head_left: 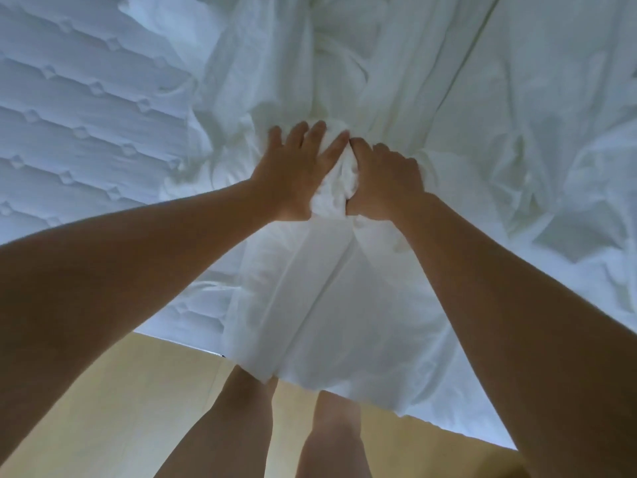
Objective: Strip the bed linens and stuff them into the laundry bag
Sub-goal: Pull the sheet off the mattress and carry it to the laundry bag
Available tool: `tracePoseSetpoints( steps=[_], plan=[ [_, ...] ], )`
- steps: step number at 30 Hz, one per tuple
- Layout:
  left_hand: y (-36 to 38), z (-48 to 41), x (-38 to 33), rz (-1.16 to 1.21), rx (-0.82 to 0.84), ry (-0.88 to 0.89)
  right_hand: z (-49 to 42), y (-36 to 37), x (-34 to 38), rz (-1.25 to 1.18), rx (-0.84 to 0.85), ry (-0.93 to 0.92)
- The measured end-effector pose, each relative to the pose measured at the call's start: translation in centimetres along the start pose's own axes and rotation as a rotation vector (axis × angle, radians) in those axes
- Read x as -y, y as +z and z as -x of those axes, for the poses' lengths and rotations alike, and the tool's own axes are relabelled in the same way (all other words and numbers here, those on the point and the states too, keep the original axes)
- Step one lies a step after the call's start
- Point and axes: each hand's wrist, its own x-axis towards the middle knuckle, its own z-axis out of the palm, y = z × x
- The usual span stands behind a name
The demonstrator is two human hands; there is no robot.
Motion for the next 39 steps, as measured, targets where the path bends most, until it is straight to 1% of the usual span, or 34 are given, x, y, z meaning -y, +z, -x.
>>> tracePoseSetpoints(
  steps=[3,5,6,8,9,10,11,12,13,14,15,16,17,19,21,23,24,25,29,30,31,33,34,35,36,37,38,39],
  plan=[
    [-1.2,-1.9,0.0,0.087,-0.036,-0.027,-0.5,-1.7,-0.3,-0.068,0.088,0.003],
    [-1.6,-1.3,-0.3,0.138,-0.005,-0.025,0.0,-2.2,-0.2,-0.086,0.141,-0.015],
    [-1.8,-0.5,-0.3,0.153,0.037,-0.023,0.4,-2.3,0.1,-0.108,0.175,-0.013],
    [-2.1,1.6,-0.3,0.182,0.171,-0.016,2.0,-2.0,0.5,-0.189,0.286,-0.042],
    [-2.1,2.8,-0.5,0.206,0.271,0.005,3.2,-0.8,1.5,-0.261,0.362,-0.038],
    [-2.0,4.1,-0.8,0.224,0.386,0.047,4.5,0.7,2.3,-0.277,0.444,-0.023],
    [-1.3,5.7,-1.3,0.239,0.516,0.109,6.2,2.7,3.6,-0.169,0.530,-0.033],
    [-0.3,7.3,-1.9,0.257,0.643,0.178,8.7,4.8,5.3,0.002,0.614,-0.004],
    [1.1,8.9,-2.4,0.266,0.745,0.233,10.6,7.1,6.4,0.057,0.650,0.019],
    [2.3,10.4,-2.7,0.281,0.787,0.243,12.0,8.5,7.1,-0.091,0.718,0.043],
    [3.5,11.6,-2.9,0.303,0.784,0.216,12.7,9.4,7.1,-0.333,0.717,0.061],
    [4.2,12.3,-2.8,0.312,0.749,0.191,13.4,9.1,7.0,-0.465,0.669,0.040],
    [4.5,12.6,-2.5,0.302,0.709,0.190,14.0,8.4,6.8,-0.484,0.606,-0.003],
    [4.4,12.2,-1.8,0.296,0.694,0.211,14.5,7.7,6.2,-0.348,0.414,-0.049],
    [3.7,11.5,-1.3,0.374,0.739,0.180,15.7,7.5,6.7,-0.161,0.076,-0.129],
    [2.8,11.0,-0.8,0.445,0.727,0.141,17.8,7.9,8.1,-0.093,-0.276,-0.174],
    [2.5,10.7,-0.6,0.470,0.690,0.122,18.6,8.3,8.8,-0.102,-0.369,-0.187],
    [2.3,10.7,-0.3,0.488,0.646,0.100,19.4,9.1,9.4,-0.076,-0.409,-0.197],
    [2.4,11.9,0.2,0.500,0.482,-0.006,20.9,12.8,10.6,0.143,-0.228,-0.201],
    [2.6,12.5,0.0,0.493,0.381,-0.028,20.0,13.1,10.0,0.199,-0.211,-0.192],
    [2.7,13.2,-0.3,0.479,0.203,-0.049,18.6,13.0,9.2,0.234,-0.192,-0.161],
    [3.7,15.0,-1.4,0.392,-0.282,-0.046,15.4,11.0,7.2,0.243,-0.132,-0.110],
    [4.2,15.8,-2.1,0.335,-0.433,-0.016,13.7,9.7,6.0,0.221,-0.076,-0.143],
    [4.7,16.3,-2.7,0.266,-0.462,0.029,12.0,8.3,4.6,0.182,-0.040,-0.199],
    [5.3,16.4,-3.2,0.186,-0.403,0.071,10.5,6.8,3.4,0.116,0.047,-0.219],
    [5.7,16.1,-3.5,0.119,-0.323,0.101,9.5,5.2,2.6,0.057,0.165,-0.191],
    [5.5,15.4,-3.5,0.082,-0.264,0.112,8.9,4.0,2.2,0.025,0.223,-0.144],
    [5.2,14.2,-3.2,0.066,-0.206,0.101,8.7,3.1,2.2,0.003,0.222,-0.089]
  ],
)
